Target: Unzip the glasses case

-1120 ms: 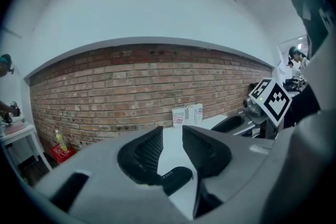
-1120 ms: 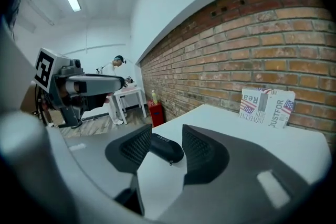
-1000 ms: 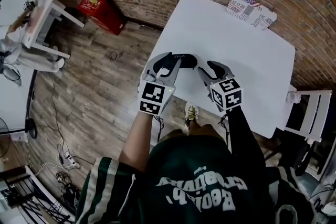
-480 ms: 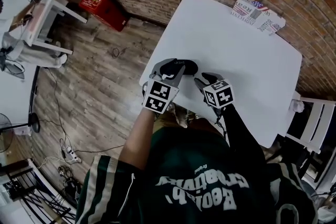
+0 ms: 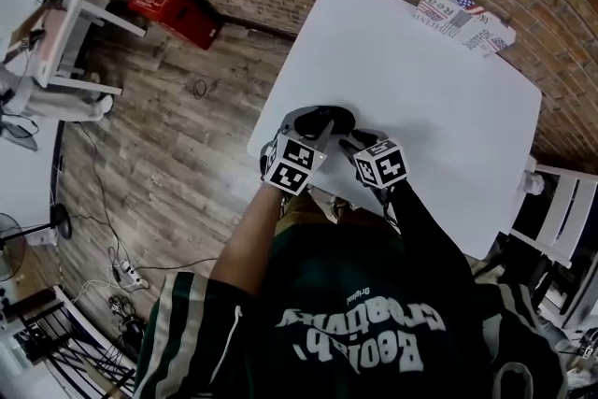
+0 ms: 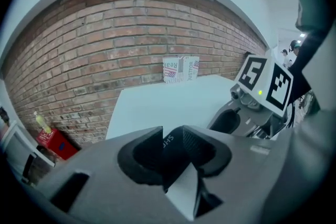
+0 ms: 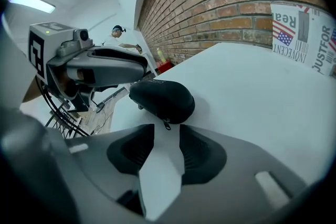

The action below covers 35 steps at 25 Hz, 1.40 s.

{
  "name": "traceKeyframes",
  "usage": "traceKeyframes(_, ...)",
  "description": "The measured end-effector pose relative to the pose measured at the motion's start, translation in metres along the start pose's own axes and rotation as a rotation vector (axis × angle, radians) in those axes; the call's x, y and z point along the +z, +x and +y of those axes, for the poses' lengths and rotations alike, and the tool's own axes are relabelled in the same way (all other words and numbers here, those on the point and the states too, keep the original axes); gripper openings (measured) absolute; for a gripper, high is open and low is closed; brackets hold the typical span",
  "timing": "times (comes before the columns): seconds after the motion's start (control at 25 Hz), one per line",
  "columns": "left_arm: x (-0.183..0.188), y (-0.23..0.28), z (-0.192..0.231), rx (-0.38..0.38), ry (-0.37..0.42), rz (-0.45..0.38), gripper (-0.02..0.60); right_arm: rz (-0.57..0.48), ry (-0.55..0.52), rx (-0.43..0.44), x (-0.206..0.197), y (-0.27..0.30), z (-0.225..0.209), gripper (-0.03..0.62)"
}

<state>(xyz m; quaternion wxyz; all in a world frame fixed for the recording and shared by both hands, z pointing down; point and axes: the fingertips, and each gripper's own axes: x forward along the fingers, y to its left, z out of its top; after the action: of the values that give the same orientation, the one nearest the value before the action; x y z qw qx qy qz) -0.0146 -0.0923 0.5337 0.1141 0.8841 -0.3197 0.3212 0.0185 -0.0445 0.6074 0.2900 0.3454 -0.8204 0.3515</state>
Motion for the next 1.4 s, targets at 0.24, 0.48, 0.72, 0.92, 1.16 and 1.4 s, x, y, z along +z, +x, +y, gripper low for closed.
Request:
traceKeyframes(0.24, -0.037, 0.007, -0.005, 0.006, -0.030, 0.046, 0.098, 0.029, -0.002, -0.026, -0.004, 0.010, 0.000, 0.131)
traceKeyframes(0.48, -0.041, 0.005, -0.004, 0.025, -0.049, 0.021, 0.057, 0.072, -0.098, -0.039, -0.012, 0.006, 0.001, 0.028)
traceKeyframes(0.72, -0.040, 0.006, -0.005, 0.024, -0.058, 0.016, 0.049, 0.101, -0.266, -0.130, -0.011, 0.000, -0.004, 0.026)
traceKeyframes(0.92, -0.040, 0.008, -0.005, 0.037, -0.070, 0.018, 0.046, 0.084, -0.302, -0.162, -0.010, -0.004, -0.004, 0.026)
traceKeyframes(1.16, -0.020, 0.011, -0.009, 0.005, -0.064, 0.015, 0.055, 0.070, -0.303, -0.177, -0.005, -0.007, -0.008, 0.023)
traceKeyframes(1.4, -0.025, 0.021, -0.010, 0.023, -0.049, 0.023, 0.057, 0.088, -0.354, -0.201, -0.008, -0.007, -0.010, 0.023)
